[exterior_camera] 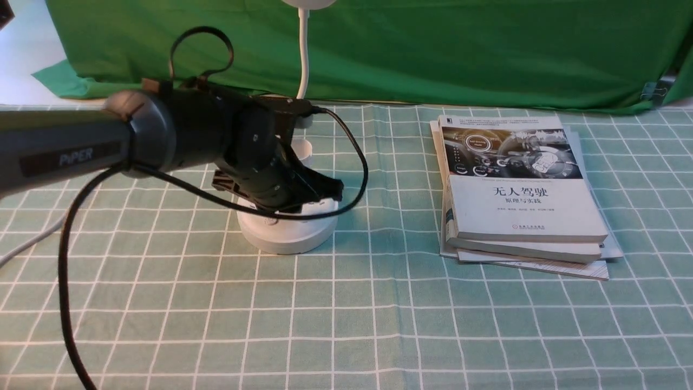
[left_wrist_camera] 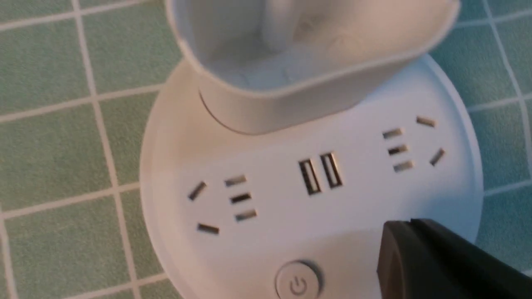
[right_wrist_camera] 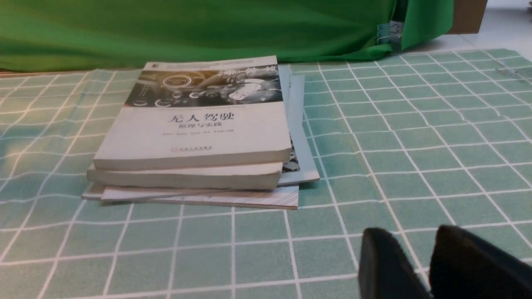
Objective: Turn on the table lamp.
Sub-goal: 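Press the power button on the lamp base to turn the lamp on with the left gripper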
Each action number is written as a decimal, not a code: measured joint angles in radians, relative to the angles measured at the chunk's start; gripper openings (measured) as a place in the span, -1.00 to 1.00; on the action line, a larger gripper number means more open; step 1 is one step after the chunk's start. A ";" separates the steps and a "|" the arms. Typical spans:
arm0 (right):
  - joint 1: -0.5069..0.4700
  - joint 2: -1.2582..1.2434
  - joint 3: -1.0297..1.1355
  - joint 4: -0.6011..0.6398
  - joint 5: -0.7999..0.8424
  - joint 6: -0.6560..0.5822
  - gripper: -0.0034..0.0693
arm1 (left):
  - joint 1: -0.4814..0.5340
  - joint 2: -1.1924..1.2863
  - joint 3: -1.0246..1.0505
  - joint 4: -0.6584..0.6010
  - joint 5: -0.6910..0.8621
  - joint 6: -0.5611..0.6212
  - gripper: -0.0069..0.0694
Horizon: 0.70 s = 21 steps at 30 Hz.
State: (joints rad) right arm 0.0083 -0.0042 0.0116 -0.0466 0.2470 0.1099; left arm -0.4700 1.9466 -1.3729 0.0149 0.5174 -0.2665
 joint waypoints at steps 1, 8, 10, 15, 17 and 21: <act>0.000 0.000 0.000 0.000 0.000 0.000 -0.25 | 0.004 0.001 -0.001 -0.002 -0.010 0.000 -0.76; 0.000 0.000 0.000 0.000 0.000 0.000 -0.25 | 0.005 0.019 -0.001 -0.037 -0.033 0.009 -0.76; 0.000 0.000 0.000 0.000 0.000 0.000 -0.25 | 0.005 0.028 -0.001 -0.044 -0.038 0.017 -0.76; 0.000 0.000 0.000 0.000 0.000 0.000 -0.25 | 0.005 0.045 -0.001 -0.046 -0.050 0.026 -0.76; 0.000 0.000 0.000 0.000 0.000 0.000 -0.25 | 0.005 0.046 -0.001 -0.046 -0.052 0.028 -0.76; 0.000 0.000 0.000 0.000 0.001 0.000 -0.25 | 0.002 0.046 -0.001 -0.049 -0.052 0.029 -0.76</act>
State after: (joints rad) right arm 0.0083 -0.0042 0.0116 -0.0466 0.2476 0.1099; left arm -0.4684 1.9923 -1.3736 -0.0346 0.4650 -0.2373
